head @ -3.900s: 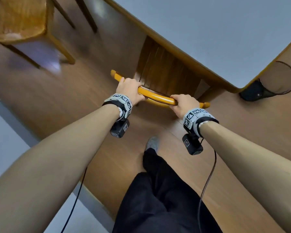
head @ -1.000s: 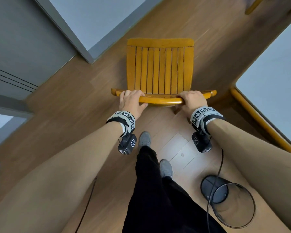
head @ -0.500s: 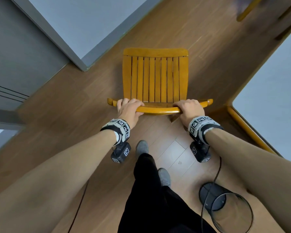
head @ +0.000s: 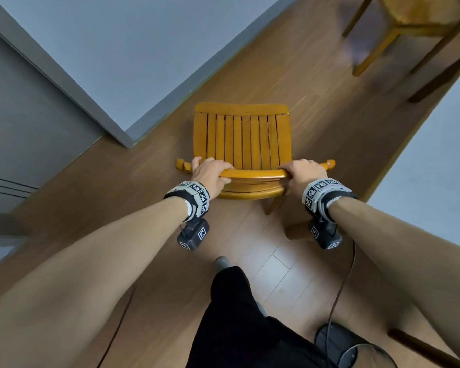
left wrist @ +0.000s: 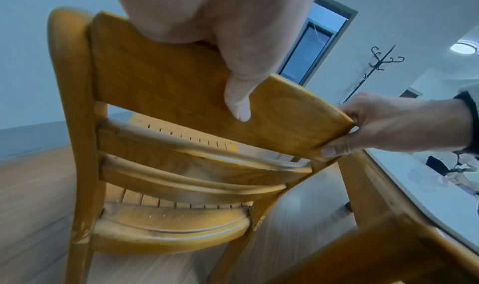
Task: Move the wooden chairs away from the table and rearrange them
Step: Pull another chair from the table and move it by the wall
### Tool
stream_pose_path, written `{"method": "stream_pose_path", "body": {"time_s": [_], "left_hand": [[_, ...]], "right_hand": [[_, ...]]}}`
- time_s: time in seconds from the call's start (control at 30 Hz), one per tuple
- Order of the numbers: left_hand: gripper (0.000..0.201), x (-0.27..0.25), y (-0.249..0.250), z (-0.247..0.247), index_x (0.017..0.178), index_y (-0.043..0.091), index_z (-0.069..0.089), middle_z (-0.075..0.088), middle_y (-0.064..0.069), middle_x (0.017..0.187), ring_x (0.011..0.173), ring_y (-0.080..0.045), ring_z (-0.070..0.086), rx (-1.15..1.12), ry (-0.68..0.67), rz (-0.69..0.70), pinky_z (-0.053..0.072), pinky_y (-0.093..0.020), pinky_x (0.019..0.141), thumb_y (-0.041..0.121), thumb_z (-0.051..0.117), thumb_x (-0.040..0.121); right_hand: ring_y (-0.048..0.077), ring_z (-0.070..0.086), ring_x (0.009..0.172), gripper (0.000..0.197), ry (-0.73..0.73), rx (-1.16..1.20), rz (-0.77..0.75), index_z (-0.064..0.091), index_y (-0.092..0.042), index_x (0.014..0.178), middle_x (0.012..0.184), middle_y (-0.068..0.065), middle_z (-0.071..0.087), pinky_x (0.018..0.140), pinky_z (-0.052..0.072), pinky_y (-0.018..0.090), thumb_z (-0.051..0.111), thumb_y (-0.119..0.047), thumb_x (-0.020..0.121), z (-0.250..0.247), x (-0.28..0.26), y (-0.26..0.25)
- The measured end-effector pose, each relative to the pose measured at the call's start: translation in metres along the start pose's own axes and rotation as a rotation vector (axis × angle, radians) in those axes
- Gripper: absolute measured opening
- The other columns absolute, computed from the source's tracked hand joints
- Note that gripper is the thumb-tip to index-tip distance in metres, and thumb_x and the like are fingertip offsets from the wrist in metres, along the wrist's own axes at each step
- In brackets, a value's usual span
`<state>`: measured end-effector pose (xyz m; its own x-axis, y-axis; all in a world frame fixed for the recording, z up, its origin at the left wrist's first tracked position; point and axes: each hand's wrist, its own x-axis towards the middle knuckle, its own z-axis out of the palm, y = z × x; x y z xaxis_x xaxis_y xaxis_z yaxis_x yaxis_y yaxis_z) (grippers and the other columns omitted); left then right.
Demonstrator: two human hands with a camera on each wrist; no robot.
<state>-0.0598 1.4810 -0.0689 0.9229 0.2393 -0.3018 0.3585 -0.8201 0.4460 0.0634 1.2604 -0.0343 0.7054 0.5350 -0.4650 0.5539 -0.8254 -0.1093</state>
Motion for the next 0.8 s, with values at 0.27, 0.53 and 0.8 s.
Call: {"method": "stream_pose_path", "body": {"time_s": [0.27, 0.53, 0.8], "left_hand": [[0.019, 0.101, 0.017, -0.056, 0.111, 0.035, 0.068, 0.067, 0.010, 0.098, 0.112, -0.021, 0.055, 0.001, -0.053, -0.012, 0.015, -0.046, 0.115, 0.028, 0.065, 0.093], [0.015, 0.210, 0.075, -0.114, 0.107, 0.031, 0.069, 0.061, 0.012, 0.092, 0.098, -0.021, 0.050, -0.013, -0.012, -0.088, 0.022, -0.043, 0.110, 0.026, 0.065, 0.094], [0.020, 0.319, 0.117, -0.150, 0.113, 0.030, 0.070, 0.064, 0.008, 0.099, 0.104, -0.021, 0.055, -0.003, -0.052, -0.163, 0.029, -0.043, 0.108, 0.027, 0.066, 0.093]], "right_hand": [[0.030, 0.061, 0.103, 0.031, -0.037, -0.008, 0.058, 0.065, -0.037, 0.120, 0.109, 0.003, 0.067, 0.084, 0.053, 0.039, 0.062, -0.025, 0.091, -0.070, 0.083, 0.017], [0.028, 0.062, 0.102, 0.032, -0.022, -0.015, -0.023, 0.067, -0.035, 0.115, 0.108, 0.001, 0.068, 0.082, 0.051, 0.037, 0.060, -0.017, 0.090, -0.159, 0.188, 0.078], [0.025, 0.056, 0.086, 0.026, -0.086, -0.014, -0.060, 0.069, -0.032, 0.109, 0.093, 0.000, 0.062, 0.073, 0.046, 0.034, 0.061, -0.014, 0.092, -0.230, 0.293, 0.130]]}}
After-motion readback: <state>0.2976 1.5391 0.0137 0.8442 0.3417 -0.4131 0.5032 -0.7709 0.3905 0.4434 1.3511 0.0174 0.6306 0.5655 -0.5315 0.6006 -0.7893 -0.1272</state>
